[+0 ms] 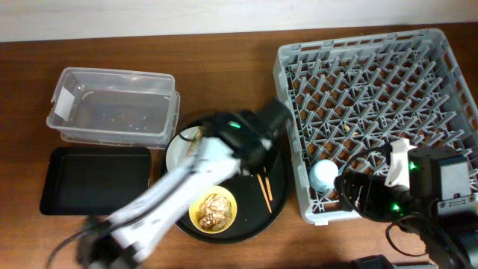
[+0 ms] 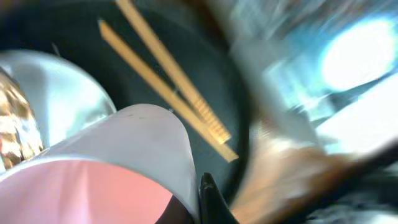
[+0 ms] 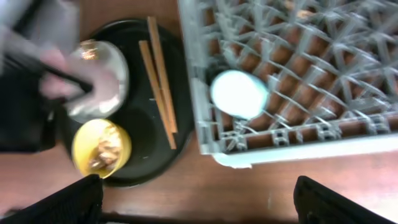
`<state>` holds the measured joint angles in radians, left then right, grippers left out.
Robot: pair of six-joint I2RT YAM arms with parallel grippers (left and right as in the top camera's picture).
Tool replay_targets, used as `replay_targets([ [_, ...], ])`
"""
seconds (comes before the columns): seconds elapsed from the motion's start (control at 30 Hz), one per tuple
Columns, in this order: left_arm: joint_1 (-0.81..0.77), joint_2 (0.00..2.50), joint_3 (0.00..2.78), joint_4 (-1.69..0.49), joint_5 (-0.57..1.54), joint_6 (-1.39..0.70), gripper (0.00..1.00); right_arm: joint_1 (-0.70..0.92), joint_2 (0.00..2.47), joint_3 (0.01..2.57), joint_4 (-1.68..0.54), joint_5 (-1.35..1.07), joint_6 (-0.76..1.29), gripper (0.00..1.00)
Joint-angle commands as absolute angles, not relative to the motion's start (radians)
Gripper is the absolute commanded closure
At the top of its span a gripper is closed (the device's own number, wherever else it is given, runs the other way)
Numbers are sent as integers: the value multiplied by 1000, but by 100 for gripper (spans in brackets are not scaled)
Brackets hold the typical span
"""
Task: Sort waste into correct bins and load items into the dishwasher rack
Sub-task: 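Grasp the pink cup with the left gripper and lift it, then hand the pink cup from the left gripper to the right gripper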
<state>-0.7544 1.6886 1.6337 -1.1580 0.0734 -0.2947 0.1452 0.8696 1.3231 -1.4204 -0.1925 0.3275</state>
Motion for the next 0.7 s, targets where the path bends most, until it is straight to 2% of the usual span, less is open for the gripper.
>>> replay_targets([
  [0.0,-602,1489,1688,-1132,457,-250,100,150,870,1332,-1386,-453,143,2],
  [0.1,-492,1425,1688,-1126,793,-191,100,150,873,1332,-1343,-652,42,2],
  [0.17,-413,1394,1688,-1127,1091,-117,100,151,880,1331,-1288,-768,22,2],
  [0.27,-382,1385,1688,-1127,1308,-50,100,151,902,1328,-1169,-894,23,2],
  [0.43,-383,1385,1687,-1127,1426,-2,100,155,960,1328,-1020,-1091,22,2],
  [0.67,-383,1385,1687,-1131,1470,40,100,272,1054,1328,-905,-1161,22,5],
])
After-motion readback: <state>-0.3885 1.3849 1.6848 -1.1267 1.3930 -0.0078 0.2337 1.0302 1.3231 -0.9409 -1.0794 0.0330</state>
